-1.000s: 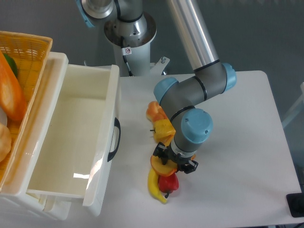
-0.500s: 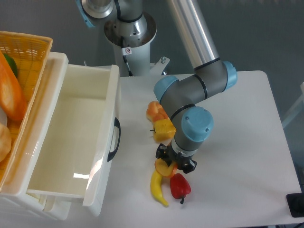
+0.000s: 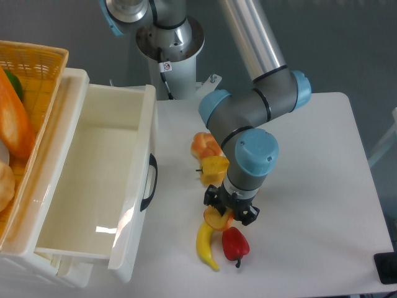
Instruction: Pick up the bread slice
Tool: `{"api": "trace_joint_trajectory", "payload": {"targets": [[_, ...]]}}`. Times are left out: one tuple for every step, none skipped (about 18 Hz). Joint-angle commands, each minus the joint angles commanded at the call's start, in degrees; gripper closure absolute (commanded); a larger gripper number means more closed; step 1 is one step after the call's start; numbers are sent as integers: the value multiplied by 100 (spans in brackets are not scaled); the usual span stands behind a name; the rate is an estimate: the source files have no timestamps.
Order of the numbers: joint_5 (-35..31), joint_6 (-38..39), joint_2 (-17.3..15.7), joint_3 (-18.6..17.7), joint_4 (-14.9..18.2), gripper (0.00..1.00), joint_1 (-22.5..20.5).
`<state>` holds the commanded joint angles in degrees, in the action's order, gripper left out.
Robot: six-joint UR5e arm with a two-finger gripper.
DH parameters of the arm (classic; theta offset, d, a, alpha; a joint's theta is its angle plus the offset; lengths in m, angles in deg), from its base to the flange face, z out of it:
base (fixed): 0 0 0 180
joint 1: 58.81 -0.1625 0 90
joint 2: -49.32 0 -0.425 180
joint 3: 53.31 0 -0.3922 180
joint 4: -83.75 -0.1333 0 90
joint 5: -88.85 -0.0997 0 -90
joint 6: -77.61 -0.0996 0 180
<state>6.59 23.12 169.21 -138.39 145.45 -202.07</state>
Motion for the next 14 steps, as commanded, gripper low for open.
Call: {"api": "trace_joint_trajectory", "payload": {"targets": [[-79,122,-9,61,-9,100,0],[-175,184,-9,131,-9,100,9],[-202,194,-18,202,-9,100,18],[-220,185,-18,255,-9,96,18],[-220,194,-35,264,-9,93,18],[-229,194,-70,264,-9,93,9],[-220,194,-105,264,-9,93,9],[-229,176,-158,255,-9,94,-26],[-229,159,-219,255,0,94,-44],[-229,150,-246,255,0,94,-61],[-220,150,-290,264,9,94,-61],[-211,150,-351,264,35,94,-61],[-211,150,-369,264,122,94,-61],[-203,158,-422,264,175,94,-61]]}}
